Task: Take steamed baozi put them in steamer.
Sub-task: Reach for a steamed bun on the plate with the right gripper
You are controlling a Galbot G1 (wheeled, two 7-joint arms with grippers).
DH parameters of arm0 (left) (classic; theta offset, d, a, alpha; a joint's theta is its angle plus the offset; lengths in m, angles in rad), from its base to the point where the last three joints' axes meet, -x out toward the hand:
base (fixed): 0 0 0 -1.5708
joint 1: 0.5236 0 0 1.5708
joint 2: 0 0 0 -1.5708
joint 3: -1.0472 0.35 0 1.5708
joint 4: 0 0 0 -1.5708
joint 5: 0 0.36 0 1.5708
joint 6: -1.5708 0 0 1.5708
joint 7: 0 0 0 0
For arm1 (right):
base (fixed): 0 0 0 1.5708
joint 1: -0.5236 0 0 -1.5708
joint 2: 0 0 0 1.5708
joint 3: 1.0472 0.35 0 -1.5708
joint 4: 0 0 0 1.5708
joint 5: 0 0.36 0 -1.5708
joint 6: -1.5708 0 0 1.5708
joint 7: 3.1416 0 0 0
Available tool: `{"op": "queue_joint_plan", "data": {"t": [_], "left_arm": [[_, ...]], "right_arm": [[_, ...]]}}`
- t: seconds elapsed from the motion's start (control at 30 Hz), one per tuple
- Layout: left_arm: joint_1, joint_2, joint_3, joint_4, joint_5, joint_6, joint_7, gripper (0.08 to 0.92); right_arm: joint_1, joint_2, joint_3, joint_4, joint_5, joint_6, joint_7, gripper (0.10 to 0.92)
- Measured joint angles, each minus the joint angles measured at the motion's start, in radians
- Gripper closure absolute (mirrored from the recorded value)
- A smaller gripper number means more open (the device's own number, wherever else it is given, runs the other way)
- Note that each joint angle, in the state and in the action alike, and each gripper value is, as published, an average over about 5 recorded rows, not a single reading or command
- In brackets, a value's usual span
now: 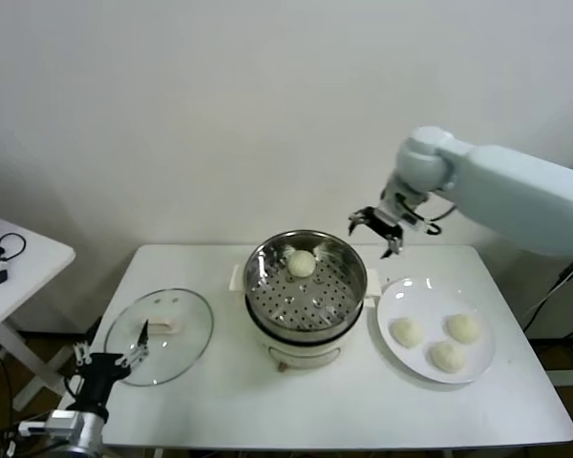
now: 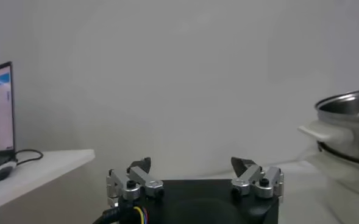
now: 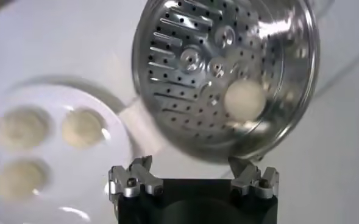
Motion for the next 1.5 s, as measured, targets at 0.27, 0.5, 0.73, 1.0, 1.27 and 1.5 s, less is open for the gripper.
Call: {"op": "queue_joint_plan", "data": {"t": [0.27,0.5,0.73,1.0,1.27,1.5], "left_arm": [[-0.004,-0.005,0.011,-0.005,0.01,0.004,-0.001,0.177],[-0.003,-0.009,0.011,-0.004,0.013,0.003,-0.001,0.177],[-0.006,-0.013,0.012,0.004,0.013,0.001,-0.002,0.177],[-0.007,-0.015,0.016,0.016,0.013,-0.003,-0.002,0.177],[-0.009,-0.013,0.015,0.026,0.013,-0.005,-0.002,0.177],[-0.013,-0.012,0.011,0.035,0.012,-0.006,-0.002,0.177]], "right_arm": [[-0.165,-0.114,0.062,-0.004,0.054,-0.125,0.04,0.203],[-0.307,-0.142,0.111,-0.03,0.05,-0.184,0.055,0.203],[-0.405,-0.136,0.146,-0.069,0.039,-0.218,0.056,0.203],[-0.473,-0.103,0.188,-0.123,0.03,-0.241,0.078,0.203],[-0.499,-0.049,0.213,-0.182,0.015,-0.248,0.091,0.203],[-0.52,-0.013,0.221,-0.22,0.003,-0.25,0.088,0.203]]}}
